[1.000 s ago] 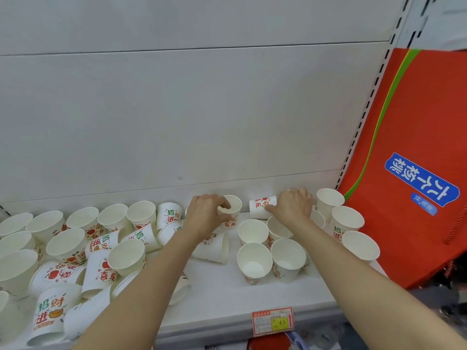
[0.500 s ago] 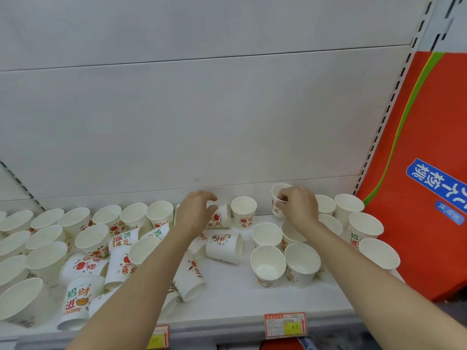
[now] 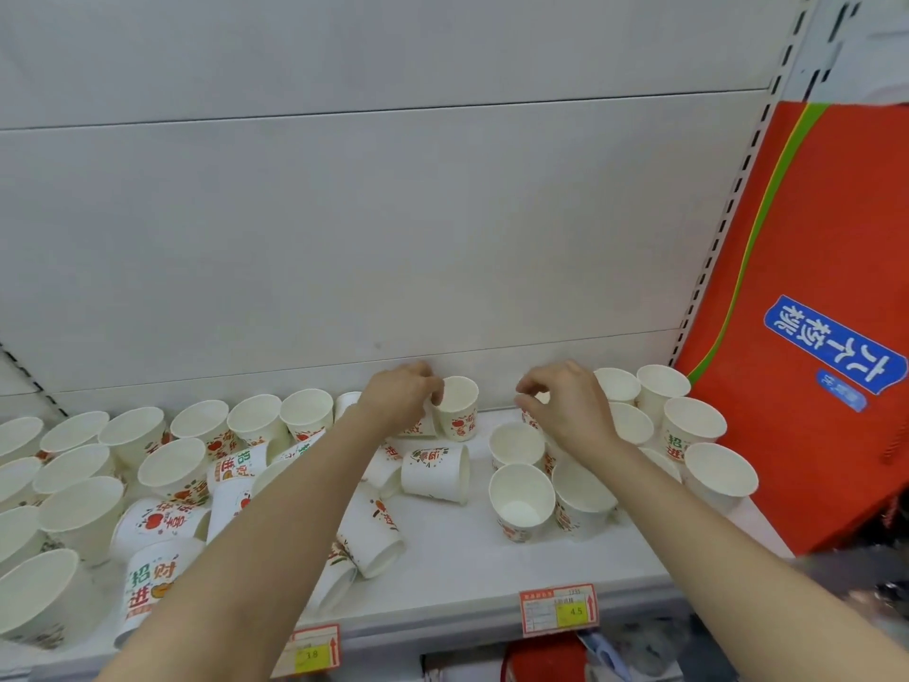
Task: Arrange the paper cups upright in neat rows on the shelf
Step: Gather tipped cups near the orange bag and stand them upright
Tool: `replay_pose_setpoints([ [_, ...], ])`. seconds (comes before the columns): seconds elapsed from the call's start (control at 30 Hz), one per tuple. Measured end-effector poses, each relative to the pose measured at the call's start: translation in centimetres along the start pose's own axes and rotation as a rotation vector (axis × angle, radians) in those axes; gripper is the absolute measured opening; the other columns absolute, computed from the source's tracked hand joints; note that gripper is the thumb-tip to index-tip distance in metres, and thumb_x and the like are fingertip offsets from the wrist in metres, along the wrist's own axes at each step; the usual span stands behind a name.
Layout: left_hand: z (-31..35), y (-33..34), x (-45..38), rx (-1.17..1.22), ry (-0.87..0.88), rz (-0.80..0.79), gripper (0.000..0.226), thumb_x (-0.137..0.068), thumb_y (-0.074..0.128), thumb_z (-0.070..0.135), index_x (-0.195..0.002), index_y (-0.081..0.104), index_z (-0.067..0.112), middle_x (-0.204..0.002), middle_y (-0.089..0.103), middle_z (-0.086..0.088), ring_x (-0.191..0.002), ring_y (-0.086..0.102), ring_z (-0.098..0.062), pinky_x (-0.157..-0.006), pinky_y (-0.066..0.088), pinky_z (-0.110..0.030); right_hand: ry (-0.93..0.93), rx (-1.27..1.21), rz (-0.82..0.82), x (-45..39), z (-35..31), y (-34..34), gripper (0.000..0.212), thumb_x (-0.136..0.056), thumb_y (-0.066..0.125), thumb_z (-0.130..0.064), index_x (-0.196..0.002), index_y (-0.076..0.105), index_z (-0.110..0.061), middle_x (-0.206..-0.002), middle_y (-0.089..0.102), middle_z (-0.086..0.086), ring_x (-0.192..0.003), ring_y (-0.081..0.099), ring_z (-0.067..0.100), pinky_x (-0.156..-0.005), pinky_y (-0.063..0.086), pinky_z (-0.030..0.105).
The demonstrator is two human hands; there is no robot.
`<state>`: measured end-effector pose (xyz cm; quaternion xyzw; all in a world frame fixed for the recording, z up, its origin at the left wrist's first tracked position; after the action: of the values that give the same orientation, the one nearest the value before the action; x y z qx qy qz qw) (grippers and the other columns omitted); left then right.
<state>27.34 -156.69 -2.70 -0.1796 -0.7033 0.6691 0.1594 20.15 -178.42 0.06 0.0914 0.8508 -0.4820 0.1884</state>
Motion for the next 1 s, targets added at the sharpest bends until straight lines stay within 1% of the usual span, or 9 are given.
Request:
replay_pose_setpoints([
  [0.17, -0.6, -0.9, 0.2, 0.107, 0.014, 0.089, 0.029, -0.085, 0.07, 0.026, -0.108, 0.054, 0.027, -0.118, 0.053, 0.009, -0.099, 0.059, -0.02, -0.069, 0.042, -0.031, 0.009, -0.014, -0.048, 4.1, -5.8, 0.7, 0.007, -0.081, 0.07, -0.029, -0.078, 0.072, -0.023, -0.078, 0.069, -0.01, -0.085, 0.054, 0.016, -0.082, 0.041, 0.032],
  [0.27, -0.5, -0.6, 0.5, 0.117, 0.034, 0.12, 0.017, -0.086, 0.068, 0.034, -0.098, 0.06, 0.025, -0.107, 0.057, 0.008, -0.097, 0.059, -0.017, -0.07, 0.042, -0.029, 0.056, 0.187, -0.151, 5.4, -7.6, 2.9, 0.025, -0.083, 0.062, -0.048, -0.08, 0.072, -0.026, -0.083, 0.069, -0.006, -0.094, 0.051, 0.019, -0.091, 0.035, 0.032],
  [0.33, -0.5, -0.7, 0.4, 0.161, -0.009, 0.153, 0.021, -0.085, 0.067, 0.039, -0.094, 0.058, 0.023, -0.1, 0.058, 0.007, -0.092, 0.057, -0.018, -0.068, 0.037, -0.028, 0.075, 0.346, -0.22, 5.9, -8.5, 4.1, 0.038, -0.085, 0.053, -0.057, -0.084, 0.071, -0.022, -0.088, 0.068, 0.0, -0.098, 0.049, 0.022, -0.093, 0.033, 0.035],
  [0.4, -0.3, -0.7, 0.1, 0.212, -0.026, 0.159, 0.025, -0.084, 0.068, 0.042, -0.093, 0.057, 0.022, -0.096, 0.059, 0.006, -0.089, 0.056, -0.018, -0.067, 0.037, -0.029, 0.098, 0.448, -0.255, 6.3, -9.3, 5.0, 0.042, -0.088, 0.049, -0.056, -0.087, 0.068, -0.019, -0.093, 0.068, 0.004, -0.101, 0.049, 0.025, -0.091, 0.031, 0.037],
  [0.5, -0.2, -0.3, -0.1, 0.27, 0.049, 0.143, 0.023, -0.082, 0.071, 0.043, -0.09, 0.062, 0.023, -0.095, 0.063, 0.009, -0.091, 0.059, -0.015, -0.072, 0.047, -0.031, 0.163, 0.52, -0.268, 6.8, -9.9, 5.9, 0.038, -0.091, 0.048, -0.052, -0.094, 0.065, -0.017, -0.1, 0.068, 0.005, -0.105, 0.049, 0.026, -0.091, 0.029, 0.037],
  [0.63, -0.8, -0.1, 0.0, 0.196, 0.213, 0.044, 0.012, -0.083, 0.07, 0.033, -0.095, 0.068, 0.03, -0.107, 0.062, 0.011, -0.103, 0.056, -0.015, -0.079, 0.046, -0.031, 0.266, 0.561, -0.251, 7.2, -9.7, 6.8, 0.039, -0.092, 0.047, -0.052, -0.095, 0.065, -0.018, -0.1, 0.068, 0.005, -0.104, 0.05, 0.026, -0.091, 0.029, 0.037],
  [0.77, -0.9, 0.6, 0.1, -0.02, 0.36, -0.042, 0.033, -0.082, 0.066, 0.022, -0.112, 0.068, 0.033, -0.123, 0.057, 0.01, -0.115, 0.048, -0.017, -0.092, 0.043, -0.033, 0.355, 0.562, -0.205, 7.0, -9.5, 7.5, 0.041, -0.09, 0.048, -0.055, -0.089, 0.066, -0.019, -0.096, 0.068, 0.003, -0.1, 0.05, 0.025, -0.088, 0.029, 0.037],
  [0.9, -0.8, 0.2, -0.3, -0.094, 0.408, -0.006, 0.016, -0.084, 0.065, 0.024, -0.098, 0.071, 0.027, -0.114, 0.06, 0.005, -0.11, 0.047, -0.02, -0.088, 0.038, -0.027, 0.382, 0.533, -0.12, 6.5, -9.6, 7.4, 0.039, -0.089, 0.05, -0.054, -0.093, 0.063, -0.018, -0.097, 0.066, 0.002, -0.1, 0.05, 0.025, -0.087, 0.031, 0.036],
  [1.0, -1.5, -1.2, -0.5, 0.064, 0.323, 0.094, 0.011, -0.081, 0.072, 0.031, -0.09, 0.073, 0.025, -0.097, 0.066, 0.008, -0.101, 0.049, -0.016, -0.074, 0.034, -0.024, 0.371, 0.49, -0.041, 6.2, -9.2, 7.4, 0.037, -0.089, 0.053, -0.05, -0.105, 0.061, -0.017, -0.106, 0.063, 0.003, -0.105, 0.05, 0.025, -0.089, 0.033, 0.035],
])
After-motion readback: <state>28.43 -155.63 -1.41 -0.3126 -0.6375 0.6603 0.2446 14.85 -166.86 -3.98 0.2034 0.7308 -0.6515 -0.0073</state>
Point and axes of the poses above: each hand's wrist, its own x-axis away from the middle knuckle, its own y-axis out of the palm, z = x × y, the point moved 4 cm from there along -x, towards the middle knuckle
